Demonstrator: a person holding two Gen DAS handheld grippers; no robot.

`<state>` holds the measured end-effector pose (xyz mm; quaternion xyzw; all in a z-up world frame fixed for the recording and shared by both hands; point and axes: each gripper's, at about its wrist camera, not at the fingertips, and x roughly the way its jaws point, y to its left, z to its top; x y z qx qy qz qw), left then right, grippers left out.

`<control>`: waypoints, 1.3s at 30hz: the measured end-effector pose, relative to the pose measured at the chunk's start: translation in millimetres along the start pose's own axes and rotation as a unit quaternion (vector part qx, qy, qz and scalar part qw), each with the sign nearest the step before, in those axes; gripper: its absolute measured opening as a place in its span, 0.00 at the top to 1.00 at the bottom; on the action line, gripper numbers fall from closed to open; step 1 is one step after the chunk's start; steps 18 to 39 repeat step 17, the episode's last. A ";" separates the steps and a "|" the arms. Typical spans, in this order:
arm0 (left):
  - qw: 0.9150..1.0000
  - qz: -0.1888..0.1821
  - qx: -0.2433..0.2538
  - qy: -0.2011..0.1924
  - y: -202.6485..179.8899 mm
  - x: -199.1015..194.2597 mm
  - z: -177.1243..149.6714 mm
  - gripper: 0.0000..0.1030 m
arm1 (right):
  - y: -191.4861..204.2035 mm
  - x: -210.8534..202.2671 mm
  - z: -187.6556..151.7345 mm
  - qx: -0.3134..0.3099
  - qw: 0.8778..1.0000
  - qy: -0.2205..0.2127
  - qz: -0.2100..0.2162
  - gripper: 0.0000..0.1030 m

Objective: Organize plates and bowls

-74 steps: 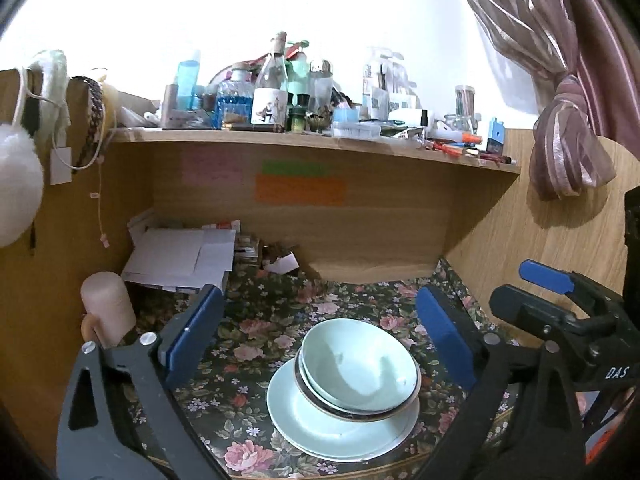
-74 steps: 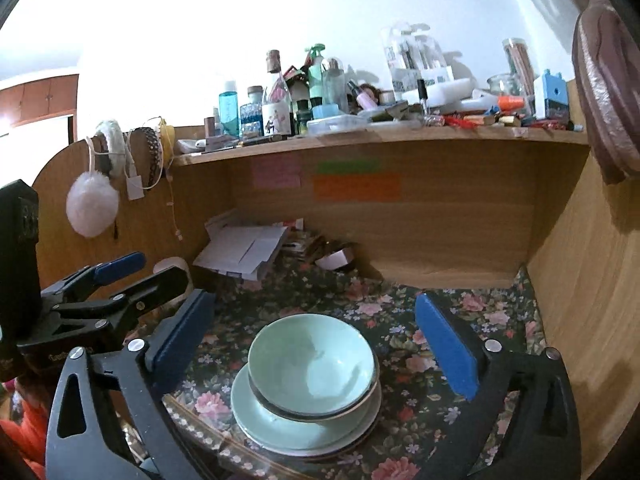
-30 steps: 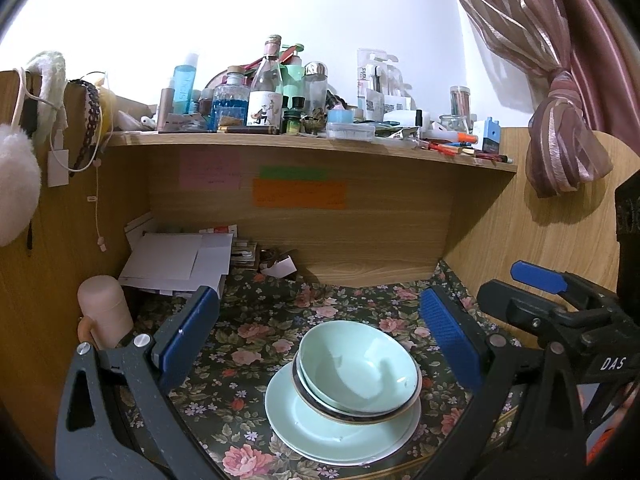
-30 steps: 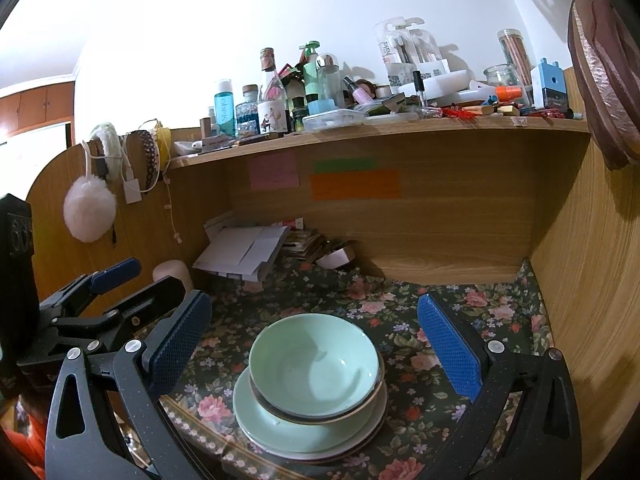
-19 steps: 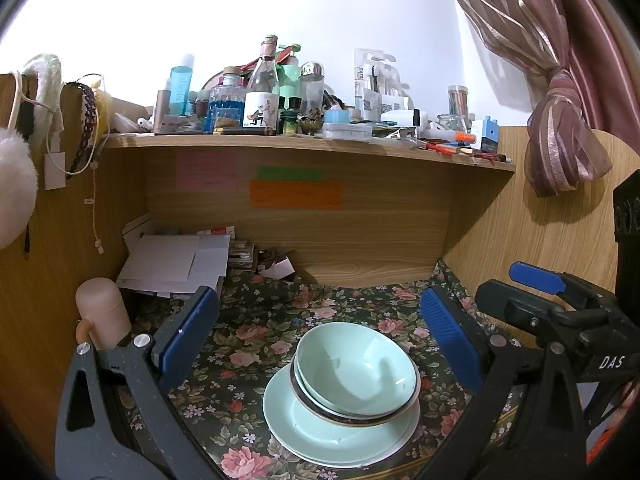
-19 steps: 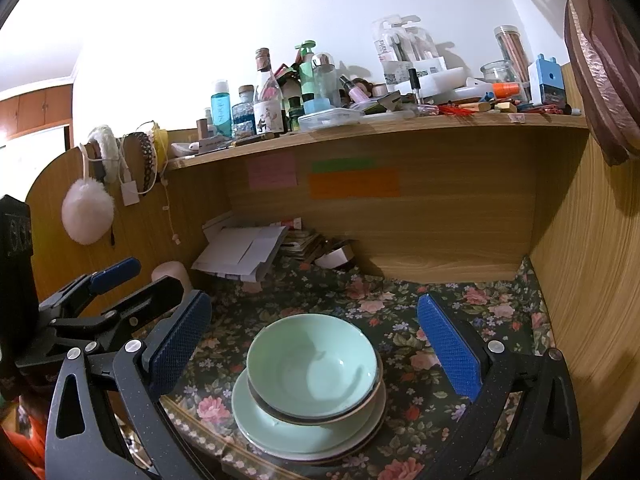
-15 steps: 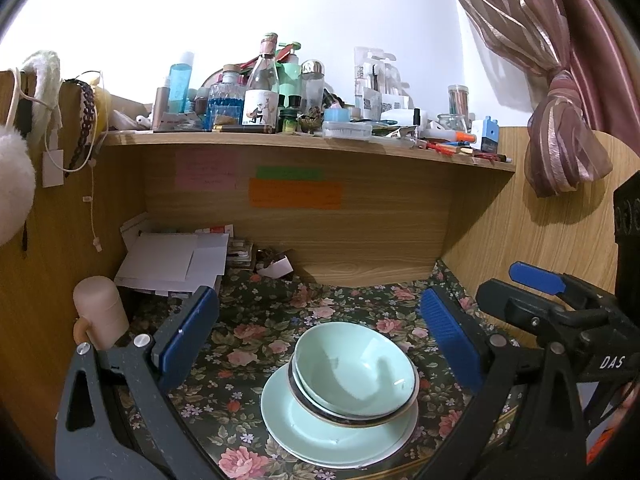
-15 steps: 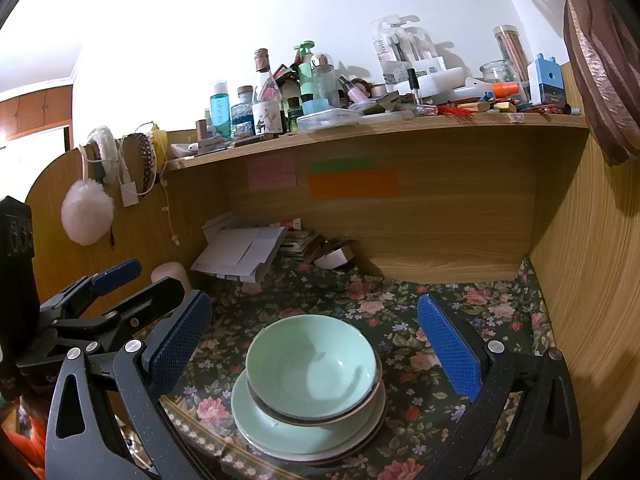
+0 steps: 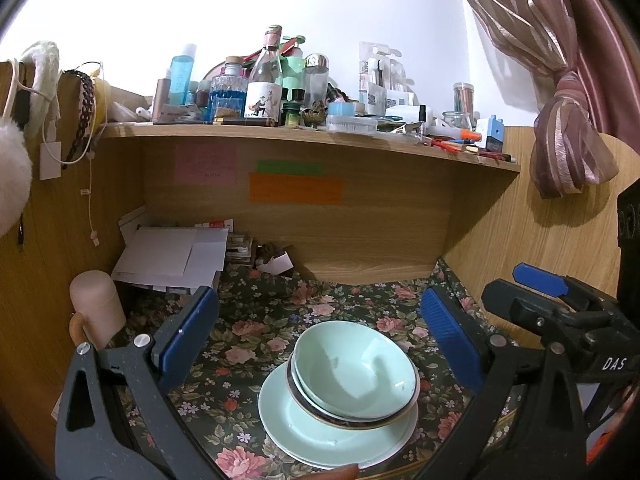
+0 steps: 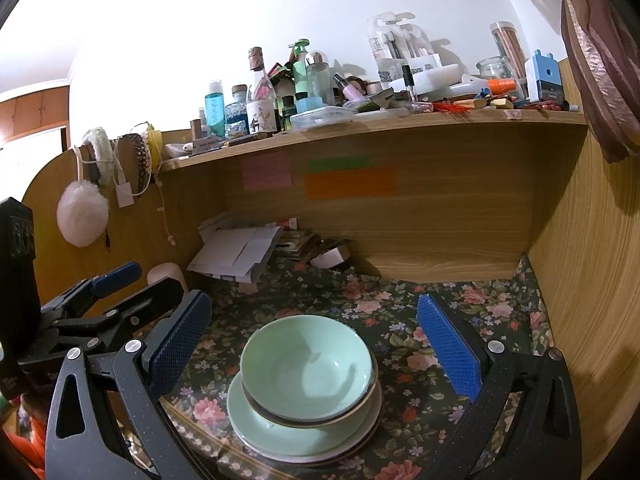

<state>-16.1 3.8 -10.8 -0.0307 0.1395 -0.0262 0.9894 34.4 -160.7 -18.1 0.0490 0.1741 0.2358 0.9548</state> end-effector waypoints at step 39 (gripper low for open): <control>1.000 -0.006 -0.010 0.019 3.1 12.8 -2.9 0.00 | -1.9 9.0 -4.1 0.007 1.000 0.009 -0.012 0.00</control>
